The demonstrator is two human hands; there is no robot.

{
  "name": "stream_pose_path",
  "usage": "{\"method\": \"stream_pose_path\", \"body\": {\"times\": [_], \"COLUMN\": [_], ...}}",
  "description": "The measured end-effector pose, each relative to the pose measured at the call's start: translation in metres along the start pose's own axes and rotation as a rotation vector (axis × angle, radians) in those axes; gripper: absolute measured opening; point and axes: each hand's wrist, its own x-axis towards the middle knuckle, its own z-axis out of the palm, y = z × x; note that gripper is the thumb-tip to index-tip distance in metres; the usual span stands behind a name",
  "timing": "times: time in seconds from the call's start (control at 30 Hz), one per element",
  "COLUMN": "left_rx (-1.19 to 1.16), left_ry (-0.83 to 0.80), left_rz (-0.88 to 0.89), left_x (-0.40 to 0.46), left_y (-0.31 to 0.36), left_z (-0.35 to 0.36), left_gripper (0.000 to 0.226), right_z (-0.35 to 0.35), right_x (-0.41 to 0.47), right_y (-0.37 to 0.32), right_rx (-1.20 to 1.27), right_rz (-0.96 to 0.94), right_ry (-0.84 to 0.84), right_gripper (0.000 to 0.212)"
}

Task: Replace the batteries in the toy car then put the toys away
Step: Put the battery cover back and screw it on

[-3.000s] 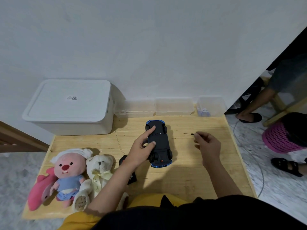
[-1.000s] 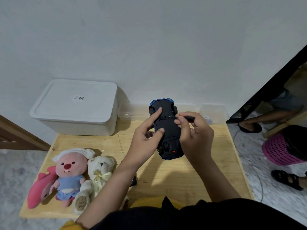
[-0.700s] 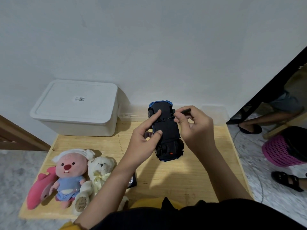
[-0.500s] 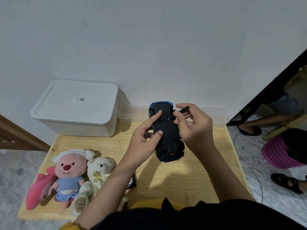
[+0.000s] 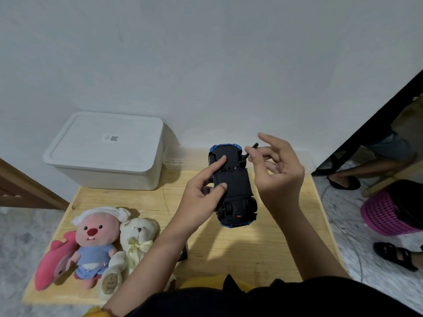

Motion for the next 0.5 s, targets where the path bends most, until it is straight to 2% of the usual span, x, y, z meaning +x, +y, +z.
{"method": "stream_pose_path", "body": {"times": [0.2,0.5], "left_rx": [-0.001,-0.006], "left_ry": [-0.004,0.023], "left_rz": [0.0,-0.012], "left_x": [-0.0019,-0.0034], "left_y": [0.0018,0.0035], "left_z": [-0.0003,-0.0024], "left_gripper": [0.055,0.055], "right_z": [-0.0027,-0.0032], "right_x": [-0.0005,-0.004], "right_y": [-0.0037,-0.0077], "right_rx": [0.102,0.169], "right_rz": [0.097,0.15], "right_ry": [-0.035,-0.06], "right_gripper": [0.019,0.024]}}
